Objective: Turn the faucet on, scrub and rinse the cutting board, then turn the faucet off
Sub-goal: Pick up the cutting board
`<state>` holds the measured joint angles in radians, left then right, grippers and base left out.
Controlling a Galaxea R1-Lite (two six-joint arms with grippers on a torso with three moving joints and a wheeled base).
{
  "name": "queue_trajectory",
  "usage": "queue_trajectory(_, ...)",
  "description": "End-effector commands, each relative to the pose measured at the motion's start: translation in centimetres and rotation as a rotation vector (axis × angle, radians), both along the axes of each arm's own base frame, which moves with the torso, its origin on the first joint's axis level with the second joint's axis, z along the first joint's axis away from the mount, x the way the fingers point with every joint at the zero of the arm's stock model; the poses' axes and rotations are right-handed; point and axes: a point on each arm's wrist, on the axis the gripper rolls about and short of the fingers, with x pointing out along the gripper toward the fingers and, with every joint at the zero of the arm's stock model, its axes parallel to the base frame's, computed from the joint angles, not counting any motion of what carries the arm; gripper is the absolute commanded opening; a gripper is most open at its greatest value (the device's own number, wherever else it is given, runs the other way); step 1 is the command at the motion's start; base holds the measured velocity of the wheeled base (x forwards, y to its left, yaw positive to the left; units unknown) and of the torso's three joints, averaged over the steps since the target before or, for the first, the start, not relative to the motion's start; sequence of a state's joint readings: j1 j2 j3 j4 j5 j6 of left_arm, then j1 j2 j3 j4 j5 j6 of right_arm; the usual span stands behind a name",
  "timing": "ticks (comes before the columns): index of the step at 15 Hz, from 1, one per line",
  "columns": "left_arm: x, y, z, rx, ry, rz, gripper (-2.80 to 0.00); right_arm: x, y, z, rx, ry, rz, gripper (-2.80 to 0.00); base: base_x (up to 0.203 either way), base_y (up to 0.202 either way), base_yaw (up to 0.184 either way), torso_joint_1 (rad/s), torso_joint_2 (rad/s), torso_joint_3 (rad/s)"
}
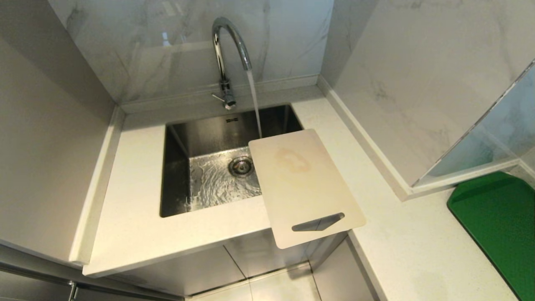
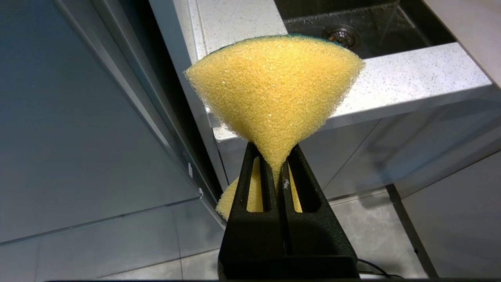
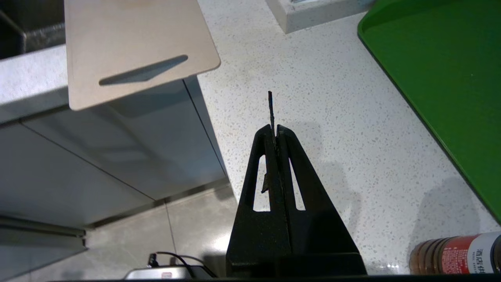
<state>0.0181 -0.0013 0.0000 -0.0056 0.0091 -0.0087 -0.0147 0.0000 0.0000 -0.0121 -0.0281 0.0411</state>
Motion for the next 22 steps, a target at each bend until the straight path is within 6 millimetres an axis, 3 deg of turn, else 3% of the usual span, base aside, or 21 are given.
queue_trajectory(1,0.0,0.0,0.0,0.000,-0.004,0.000,-2.80,-0.1,0.0,0.4,-0.051,-0.018,0.012,-2.80,0.000,0.000,0.000,0.000,0.00,0.000)
queue_trajectory(5,0.0,0.0,0.0,0.000,-0.004,0.000,-2.80,-1.9,0.1,4.8,-0.072,-0.083,0.025,-2.80,0.000,0.000,0.000,0.000,0.00,0.000)
queue_trajectory(8,0.0,0.0,0.0,0.000,-0.003,0.000,-2.80,-0.5,0.1,9.1,0.029,0.022,0.056,-2.80,0.000,0.000,0.000,0.000,0.00,0.000)
queue_trajectory(10,0.0,0.0,0.0,0.000,-0.004,0.000,-2.80,2.4,0.1,11.9,0.154,0.133,0.061,-2.80,0.000,0.000,0.000,0.000,0.00,0.000)
queue_trajectory(12,0.0,0.0,0.0,0.000,-0.004,0.000,-2.80,6.4,0.1,13.4,0.299,0.284,0.046,-2.80,0.000,0.000,0.000,0.000,0.00,0.000)
queue_trajectory(15,0.0,0.0,0.0,0.000,-0.004,0.000,-2.80,12.6,0.2,12.9,0.481,0.532,0.015,-2.80,0.000,0.000,0.000,0.000,0.00,0.000)
queue_trajectory(18,0.0,0.0,0.0,0.000,-0.003,0.000,-2.80,17.4,1.0,12.8,0.722,0.659,-0.053,-2.80,0.000,0.000,0.000,0.000,0.00,0.000)
queue_trajectory(22,0.0,0.0,0.0,0.000,-0.004,0.000,-2.80,21.4,5.3,12.4,0.918,0.784,-0.137,-2.80,0.000,0.000,0.000,0.000,0.00,0.000)
